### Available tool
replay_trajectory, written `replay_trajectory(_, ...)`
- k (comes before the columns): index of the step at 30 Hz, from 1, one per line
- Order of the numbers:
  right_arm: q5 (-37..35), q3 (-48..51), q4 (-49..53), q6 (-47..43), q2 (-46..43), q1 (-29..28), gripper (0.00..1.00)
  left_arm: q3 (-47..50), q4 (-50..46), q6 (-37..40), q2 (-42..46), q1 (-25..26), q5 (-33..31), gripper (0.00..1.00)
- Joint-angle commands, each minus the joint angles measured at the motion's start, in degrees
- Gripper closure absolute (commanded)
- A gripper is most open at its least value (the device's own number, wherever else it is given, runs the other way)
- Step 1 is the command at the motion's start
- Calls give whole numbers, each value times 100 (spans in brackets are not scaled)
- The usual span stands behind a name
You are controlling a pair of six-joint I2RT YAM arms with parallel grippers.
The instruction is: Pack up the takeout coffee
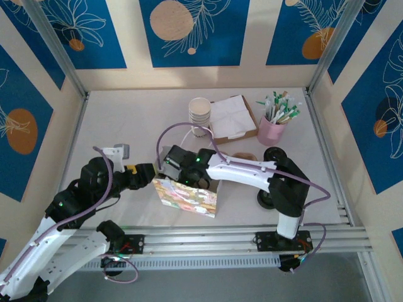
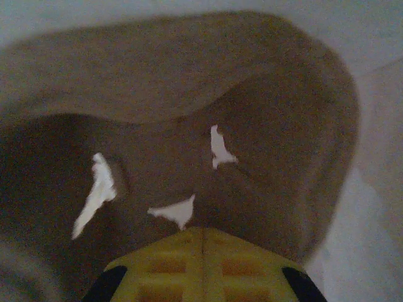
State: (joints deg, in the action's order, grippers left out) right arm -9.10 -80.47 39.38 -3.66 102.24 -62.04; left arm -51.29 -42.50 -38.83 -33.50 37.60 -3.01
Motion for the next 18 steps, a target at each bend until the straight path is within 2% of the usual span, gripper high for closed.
replay_trajectory(1, -74, -274, 259, 128, -487, -79, 100, -39, 40, 30, 45, -62, -7, 22)
replay_trajectory(12, 208, -594, 255, 541, -1472, -71, 88, -176, -53, 128, 34, -61, -215, 22)
replay_trajectory(18, -289, -955, 688, 712, -1673, -64, 87, -420, -256, 350, -94, -64, -217, 21)
